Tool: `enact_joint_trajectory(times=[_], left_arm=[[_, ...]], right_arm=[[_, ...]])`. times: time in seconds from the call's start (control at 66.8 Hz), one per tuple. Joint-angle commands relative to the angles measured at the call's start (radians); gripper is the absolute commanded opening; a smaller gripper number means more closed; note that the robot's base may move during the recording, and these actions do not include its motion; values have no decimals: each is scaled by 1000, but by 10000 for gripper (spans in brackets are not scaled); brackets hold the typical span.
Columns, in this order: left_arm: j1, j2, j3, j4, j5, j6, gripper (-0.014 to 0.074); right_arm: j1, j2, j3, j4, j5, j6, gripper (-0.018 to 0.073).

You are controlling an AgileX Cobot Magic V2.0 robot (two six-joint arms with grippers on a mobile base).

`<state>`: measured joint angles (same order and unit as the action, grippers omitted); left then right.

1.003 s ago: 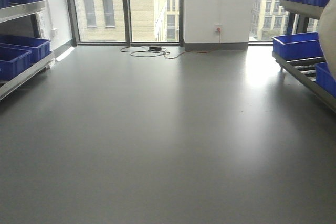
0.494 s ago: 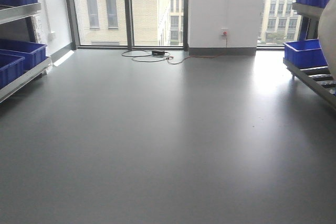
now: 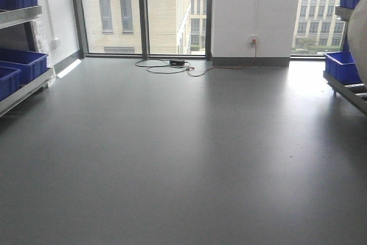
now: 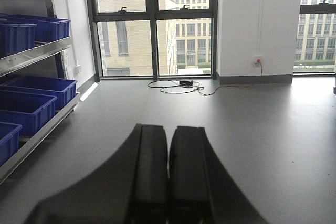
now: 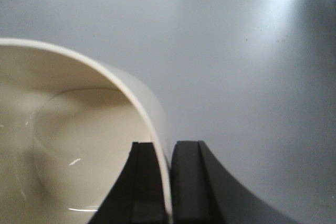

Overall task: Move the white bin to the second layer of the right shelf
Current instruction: 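Drive the base across the room toward the roller shelf rack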

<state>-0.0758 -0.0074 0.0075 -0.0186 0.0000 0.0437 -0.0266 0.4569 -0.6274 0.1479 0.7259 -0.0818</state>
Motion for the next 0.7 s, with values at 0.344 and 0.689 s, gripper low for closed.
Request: enact_joint_trajectory(times=[0.344,0.689], left_arm=[[-4,-16,37,-3,-79,-2,85],[-4,-16,37,-3,-79,-2,85]], right_arm=[[-8,6,-29,17,-89,-4,88],[-8,6,-29,17,-89,-4,88]])
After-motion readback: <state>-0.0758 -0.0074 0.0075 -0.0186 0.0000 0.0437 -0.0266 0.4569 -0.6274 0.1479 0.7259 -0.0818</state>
